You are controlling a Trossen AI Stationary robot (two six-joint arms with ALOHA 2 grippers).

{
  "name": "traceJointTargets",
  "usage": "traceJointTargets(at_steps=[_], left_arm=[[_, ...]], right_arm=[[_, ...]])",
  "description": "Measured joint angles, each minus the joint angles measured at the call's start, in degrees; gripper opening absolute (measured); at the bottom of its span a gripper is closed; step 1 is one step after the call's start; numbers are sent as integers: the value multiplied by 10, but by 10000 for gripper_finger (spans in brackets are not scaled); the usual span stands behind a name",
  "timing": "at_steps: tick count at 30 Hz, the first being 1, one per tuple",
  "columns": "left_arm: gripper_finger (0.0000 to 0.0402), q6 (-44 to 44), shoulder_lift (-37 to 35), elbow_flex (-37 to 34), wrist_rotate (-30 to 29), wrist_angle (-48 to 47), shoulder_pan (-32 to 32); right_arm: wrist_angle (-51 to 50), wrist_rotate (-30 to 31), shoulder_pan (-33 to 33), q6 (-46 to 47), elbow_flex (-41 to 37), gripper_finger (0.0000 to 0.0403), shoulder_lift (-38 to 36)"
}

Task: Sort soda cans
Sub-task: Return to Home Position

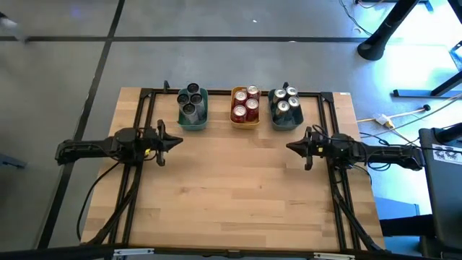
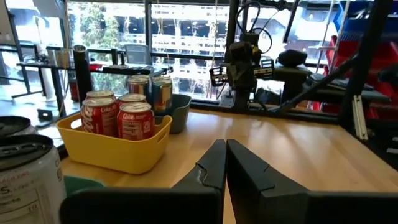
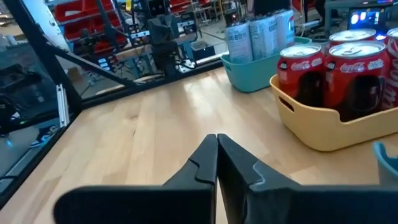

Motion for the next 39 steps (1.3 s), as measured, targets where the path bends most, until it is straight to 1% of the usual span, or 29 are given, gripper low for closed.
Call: traceJointTargets(at_steps=[5,9,13,17,39], left_arm=[[4,20,11,0,0,0,0],[4,20,12,0,0,0,0],[4,20,12,0,0,0,0],[4,20,12,0,0,0,0],[4,20,12,0,0,0,0]], right_arm=[[-2,-2,0,4,0,10,3],[-4,-18,0,7,-1,10,3],[-2,-16,0,8,-1,10,3],[-2,-16,0,28,-1,10,3],[-2,-16,0,28,-2,10,3]])
